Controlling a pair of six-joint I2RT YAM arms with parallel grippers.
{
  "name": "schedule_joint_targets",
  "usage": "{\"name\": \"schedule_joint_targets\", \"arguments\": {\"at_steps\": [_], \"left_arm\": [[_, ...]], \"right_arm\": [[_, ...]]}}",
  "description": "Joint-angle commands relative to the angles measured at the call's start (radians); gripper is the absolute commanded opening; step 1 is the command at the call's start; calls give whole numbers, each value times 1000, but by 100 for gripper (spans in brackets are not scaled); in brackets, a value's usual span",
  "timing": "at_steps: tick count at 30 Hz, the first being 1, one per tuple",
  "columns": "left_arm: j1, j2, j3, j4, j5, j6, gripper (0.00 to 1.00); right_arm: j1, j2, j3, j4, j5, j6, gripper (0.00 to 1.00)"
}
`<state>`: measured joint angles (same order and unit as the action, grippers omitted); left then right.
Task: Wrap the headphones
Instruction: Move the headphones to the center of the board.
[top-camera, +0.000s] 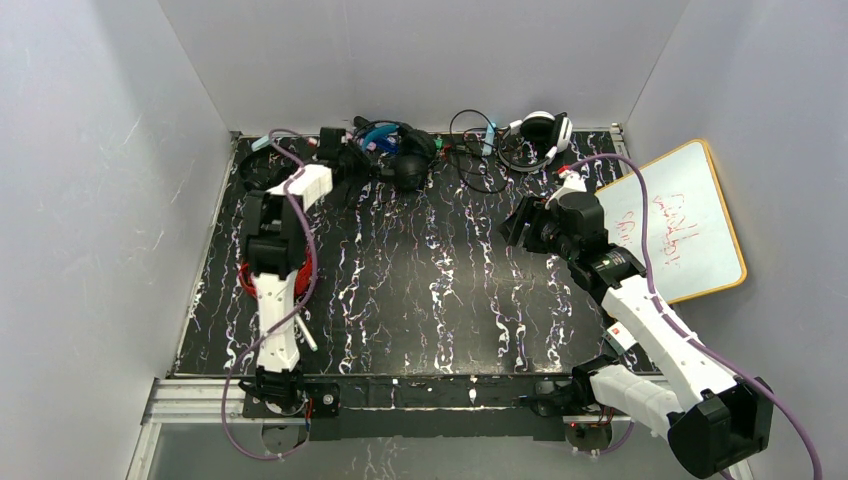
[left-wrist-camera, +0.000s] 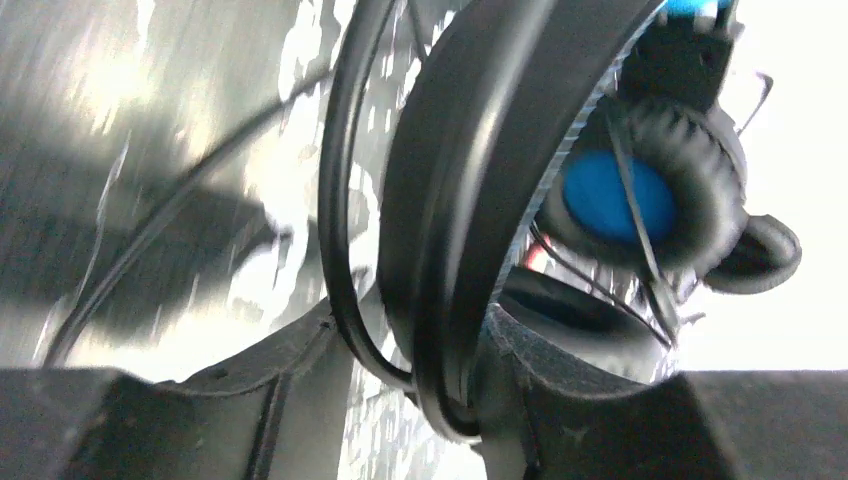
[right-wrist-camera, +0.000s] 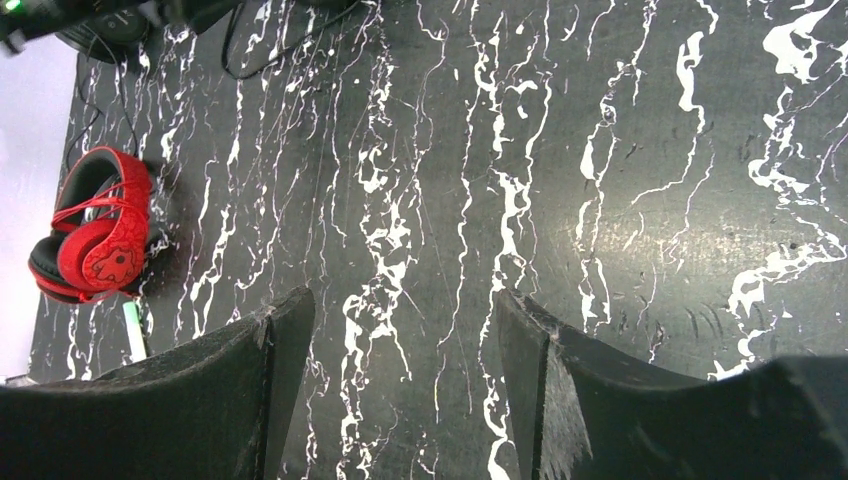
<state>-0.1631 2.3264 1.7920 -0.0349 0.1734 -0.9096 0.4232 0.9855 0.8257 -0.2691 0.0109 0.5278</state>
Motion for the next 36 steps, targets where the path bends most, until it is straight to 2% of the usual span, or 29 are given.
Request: {"name": "schedule_joint_targets", "arguments": {"at_steps": [1,5,10,13,16,21,24,27,30,32,36], "left_arm": [[-34,-451,-352,119,-30,-3,37],[-92,-769,-665,143,-89,-44,35],[-287,-1088,-976,97,-159,-131,35],[-438,-1201,-1119,99,-232,-250,35],[-601,-1274,-1197,106,-359,-331,34],[-813,-1280,-1255,132,-545,-414,34],[-885,-1227,-1253,131,-593,-415,45],[-893,-1180,-1201,54,-603,-379,71],[-893,-1162,-1115,-150,-641,-307,91],[-892,-1158,-1075,-235,-654,-253,98],[-892,-1178,-1020,-446,-733,-215,99]], "right_arm": [[-6,-24,20,23,-48,21,75],[-8,-21,10,37,-85,47,75],[-10,-17,-18,62,-129,68,75],[-9,3,-27,67,-160,72,75],[-10,24,-36,72,-193,78,75],[-10,39,-63,81,-240,99,75],[-10,36,-90,78,-246,105,76],[-10,47,-111,71,-265,100,78],[-9,83,-102,26,-251,84,78],[-2,103,-97,2,-245,60,78],[33,99,-109,-10,-174,75,79]]}}
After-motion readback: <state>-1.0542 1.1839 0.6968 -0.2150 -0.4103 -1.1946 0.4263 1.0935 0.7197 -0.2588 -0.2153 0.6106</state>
